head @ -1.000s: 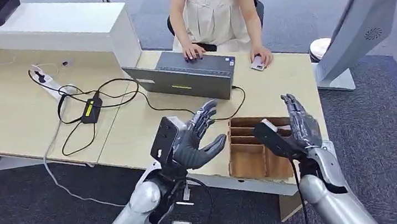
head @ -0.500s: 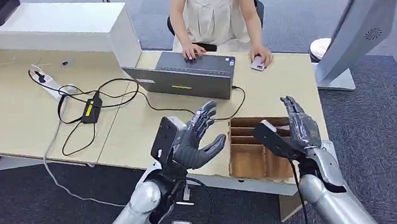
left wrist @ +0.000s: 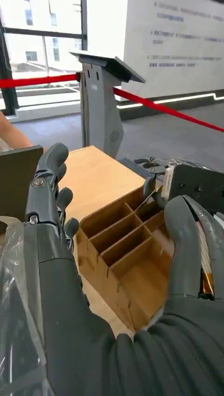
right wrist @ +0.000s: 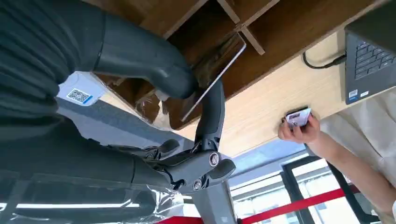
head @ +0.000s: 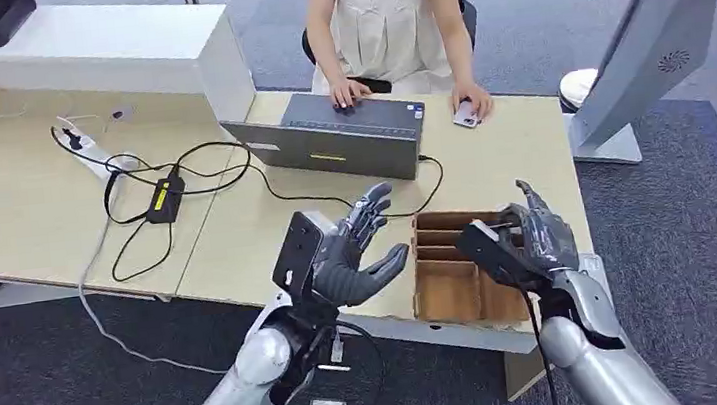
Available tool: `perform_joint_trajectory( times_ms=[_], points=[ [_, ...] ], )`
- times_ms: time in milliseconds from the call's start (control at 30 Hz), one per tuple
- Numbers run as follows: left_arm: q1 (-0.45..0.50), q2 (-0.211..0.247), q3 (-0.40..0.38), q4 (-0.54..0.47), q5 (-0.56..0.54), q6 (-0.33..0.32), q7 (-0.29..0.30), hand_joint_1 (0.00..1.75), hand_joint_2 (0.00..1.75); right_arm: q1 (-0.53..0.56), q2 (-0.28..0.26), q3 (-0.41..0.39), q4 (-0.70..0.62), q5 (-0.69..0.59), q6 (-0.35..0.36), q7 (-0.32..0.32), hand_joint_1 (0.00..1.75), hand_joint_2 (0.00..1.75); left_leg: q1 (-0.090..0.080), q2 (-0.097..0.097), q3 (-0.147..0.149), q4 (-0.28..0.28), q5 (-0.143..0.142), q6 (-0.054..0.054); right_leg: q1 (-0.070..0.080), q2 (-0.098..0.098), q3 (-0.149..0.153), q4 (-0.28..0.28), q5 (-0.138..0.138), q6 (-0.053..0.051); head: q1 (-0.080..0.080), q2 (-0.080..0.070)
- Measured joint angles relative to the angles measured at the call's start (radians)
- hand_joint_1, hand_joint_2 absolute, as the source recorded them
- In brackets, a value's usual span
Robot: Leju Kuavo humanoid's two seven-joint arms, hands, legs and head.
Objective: Pass the card to the sensor for recognition and then transmit it.
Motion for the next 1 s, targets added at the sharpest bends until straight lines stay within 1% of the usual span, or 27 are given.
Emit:
perform_joint_trajectory(
  times_ms=[167,233,300,333,467,567,767,833,1000],
  points=[
    [0.000,0.000,0.000,0.000,-0.006,0.000,0.000,0.00,1.75,0.000,-0.001,0.000,-0.001,-0.008,0.002,0.000,1.75,1.75,0.000,0.000,0.000,0.000,0.000,0.000,0.000,0.000,0.000,0.000,0.000,0.000,0.000,0.000],
    [0.000,0.000,0.000,0.000,-0.008,0.001,0.000,0.00,1.75,0.000,-0.001,0.000,-0.002,-0.010,0.001,0.000,1.71,1.75,0.000,0.000,0.000,0.000,0.000,0.000,0.000,0.000,0.000,0.000,0.000,0.000,0.000,0.000],
    [0.000,0.000,0.000,0.000,-0.009,0.001,0.000,0.00,1.75,0.000,-0.001,0.000,-0.003,-0.011,0.000,0.000,1.71,1.75,0.000,0.000,0.000,0.000,0.000,0.000,0.000,0.000,0.000,0.000,0.000,0.000,0.000,0.000],
    [0.000,0.000,0.001,0.000,-0.010,0.001,0.000,0.00,1.75,0.001,-0.001,0.000,-0.004,-0.011,-0.001,0.001,1.75,1.75,0.000,0.000,0.000,0.000,0.000,0.000,0.000,0.000,0.000,0.000,0.000,0.000,0.000,0.000],
    [0.000,0.000,0.001,0.000,-0.011,0.001,0.001,0.00,1.75,0.006,-0.002,0.000,-0.018,-0.004,-0.013,0.002,1.75,1.75,0.000,0.000,0.000,0.000,0.000,0.000,0.000,0.000,0.000,0.000,0.000,0.000,0.000,0.000],
    [0.000,0.000,0.001,0.000,-0.012,0.001,0.001,0.00,1.75,0.005,-0.002,0.000,-0.032,-0.002,-0.052,0.002,1.75,1.75,0.000,0.000,0.000,0.000,0.000,0.000,0.000,0.000,0.000,0.000,0.000,0.000,0.000,0.000],
    [-0.001,0.000,0.001,0.000,-0.016,0.001,-0.001,0.00,1.75,-0.008,-0.002,-0.021,-0.089,-0.001,-0.192,-0.026,1.75,1.75,0.000,0.000,0.000,0.000,0.000,0.000,0.000,0.000,0.000,0.000,0.000,0.000,0.000,0.000],
    [-0.001,0.000,0.000,0.000,-0.014,0.004,-0.002,0.00,1.75,-0.023,-0.002,-0.033,-0.114,0.001,-0.205,-0.026,1.75,1.75,0.000,0.000,0.000,0.000,0.000,0.000,0.000,0.000,0.000,0.000,0.000,0.000,0.000,0.000],
    [-0.012,-0.004,-0.002,0.001,-0.008,0.004,-0.002,0.00,1.75,-0.056,-0.014,-0.061,-0.194,0.011,-0.198,0.006,1.75,1.75,0.000,0.000,0.001,0.000,0.000,0.000,0.000,0.000,0.000,0.000,0.000,0.000,0.000,0.000]
  ],
)
